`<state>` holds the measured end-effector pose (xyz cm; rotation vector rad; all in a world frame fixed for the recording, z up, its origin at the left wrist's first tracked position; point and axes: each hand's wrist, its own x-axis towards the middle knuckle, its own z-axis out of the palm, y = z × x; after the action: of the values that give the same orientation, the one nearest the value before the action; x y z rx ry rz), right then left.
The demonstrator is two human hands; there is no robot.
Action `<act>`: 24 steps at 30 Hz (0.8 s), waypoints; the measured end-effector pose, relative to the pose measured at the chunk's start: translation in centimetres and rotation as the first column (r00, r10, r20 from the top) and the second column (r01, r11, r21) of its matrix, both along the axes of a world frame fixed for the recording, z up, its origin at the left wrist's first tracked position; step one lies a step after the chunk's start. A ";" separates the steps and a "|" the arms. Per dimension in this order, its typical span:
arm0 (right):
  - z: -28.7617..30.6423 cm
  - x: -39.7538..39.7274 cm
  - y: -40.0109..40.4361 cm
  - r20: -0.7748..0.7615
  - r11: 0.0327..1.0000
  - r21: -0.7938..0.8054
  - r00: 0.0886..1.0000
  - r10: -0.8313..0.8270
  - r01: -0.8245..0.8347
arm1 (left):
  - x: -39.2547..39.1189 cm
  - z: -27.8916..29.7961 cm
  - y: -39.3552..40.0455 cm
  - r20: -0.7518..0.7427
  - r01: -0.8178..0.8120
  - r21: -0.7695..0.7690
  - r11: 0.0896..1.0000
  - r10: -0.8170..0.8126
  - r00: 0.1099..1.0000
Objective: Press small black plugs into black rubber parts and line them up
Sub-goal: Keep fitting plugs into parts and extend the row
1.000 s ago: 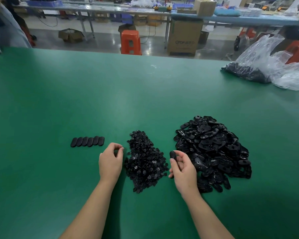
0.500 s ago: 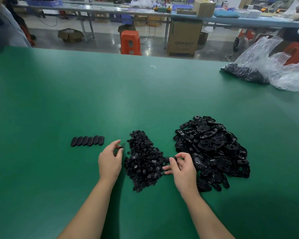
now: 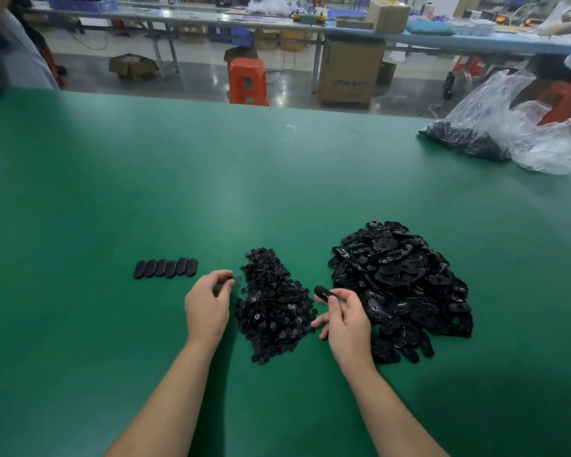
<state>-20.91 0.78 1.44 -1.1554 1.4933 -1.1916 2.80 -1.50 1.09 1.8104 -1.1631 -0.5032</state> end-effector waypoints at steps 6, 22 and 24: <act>0.0 0.1 -0.1 -0.033 1.000 -0.016 0.999 0.006 -0.007 | -1.4 1.2 -0.1 -0.016 0.067 -0.026 0.997 -0.067 0.998; -1.2 -0.2 -0.3 -0.096 0.997 -0.075 0.995 -0.042 0.035 | -12.3 3.9 0.0 -0.003 0.390 0.143 0.909 -0.394 0.919; -1.3 -0.2 -0.4 -0.136 0.994 -0.094 0.989 -0.063 0.051 | -12.7 3.9 0.1 0.013 0.402 0.153 0.903 -0.409 0.913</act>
<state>-21.15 0.35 0.17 -1.2865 1.6001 -1.2494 -9.92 -1.37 4.98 1.7083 -1.5832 -0.8099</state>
